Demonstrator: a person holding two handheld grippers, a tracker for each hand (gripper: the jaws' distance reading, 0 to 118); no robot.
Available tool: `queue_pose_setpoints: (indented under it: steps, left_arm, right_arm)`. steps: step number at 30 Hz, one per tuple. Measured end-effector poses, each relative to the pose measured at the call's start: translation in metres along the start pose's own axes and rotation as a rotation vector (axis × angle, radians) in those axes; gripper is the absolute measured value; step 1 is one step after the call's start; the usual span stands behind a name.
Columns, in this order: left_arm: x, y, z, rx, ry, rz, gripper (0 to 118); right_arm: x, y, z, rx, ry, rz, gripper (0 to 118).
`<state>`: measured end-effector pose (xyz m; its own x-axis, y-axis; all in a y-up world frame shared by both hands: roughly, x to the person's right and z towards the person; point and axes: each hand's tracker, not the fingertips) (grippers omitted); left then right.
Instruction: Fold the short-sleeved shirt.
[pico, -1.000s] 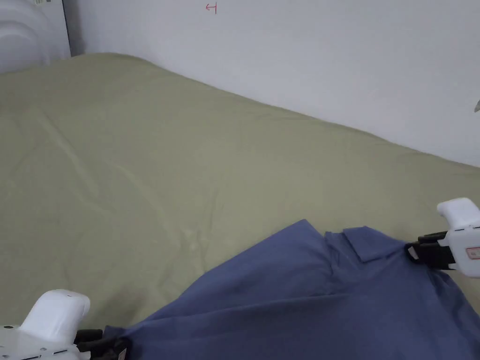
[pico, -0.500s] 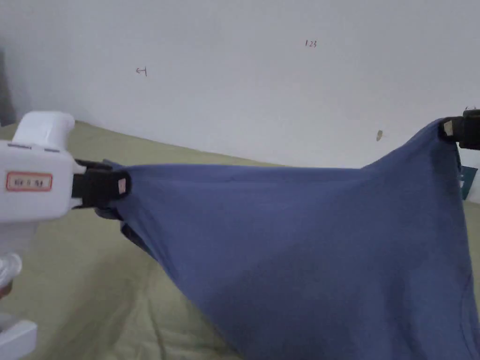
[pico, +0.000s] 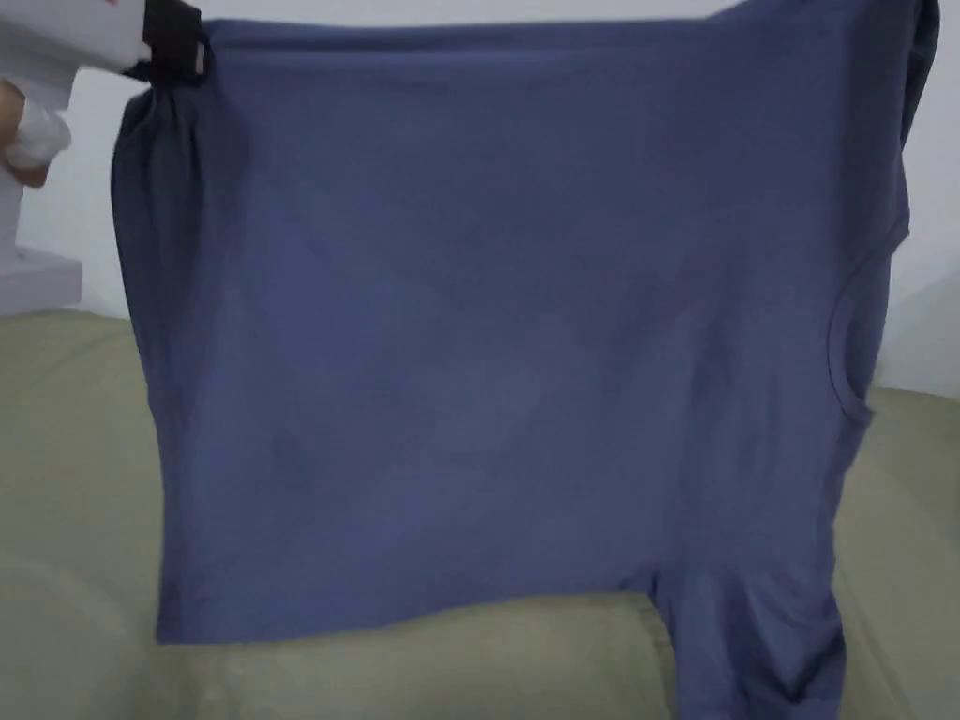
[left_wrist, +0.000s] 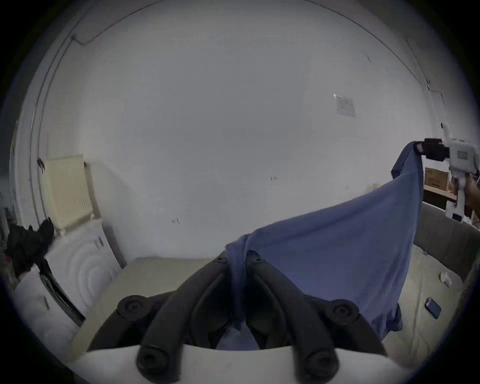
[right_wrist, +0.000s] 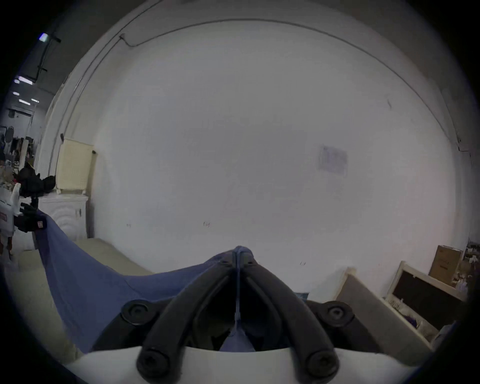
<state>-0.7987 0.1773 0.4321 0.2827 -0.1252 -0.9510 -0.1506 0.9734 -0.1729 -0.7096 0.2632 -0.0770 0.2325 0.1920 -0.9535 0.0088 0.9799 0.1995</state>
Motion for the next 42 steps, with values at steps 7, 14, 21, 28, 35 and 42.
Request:
queue_pose_setpoints:
  steps: [7, 14, 21, 28, 35, 42]
  left_arm:
    - [-0.013, 0.039, -0.005, 0.096, 0.052, -0.005, 10]
    - [-0.017, 0.029, -0.002, 0.072, 0.043, -0.108, 10]
    - [-0.011, -0.022, 0.022, 0.014, -0.033, -0.094, 10]
    - [0.000, -0.097, 0.071, -0.069, -0.103, -0.061, 10]
    - [0.024, -0.201, 0.159, -0.187, -0.185, 0.004, 10]
    - [0.036, -0.293, 0.239, -0.317, -0.254, 0.040, 10]
  right_arm:
    - [-0.007, 0.043, -0.008, 0.073, -0.005, 0.034, 0]
    - [-0.007, 0.024, 0.017, 0.073, 0.041, 0.014, 0]
    - [-0.014, -0.035, 0.068, 0.017, 0.163, 0.056, 0]
    - [-0.002, -0.114, 0.142, -0.079, 0.241, 0.017, 0]
    - [0.007, -0.205, 0.238, -0.186, 0.269, -0.094, 0]
    - [0.009, -0.272, 0.337, -0.302, 0.284, -0.160, 0]
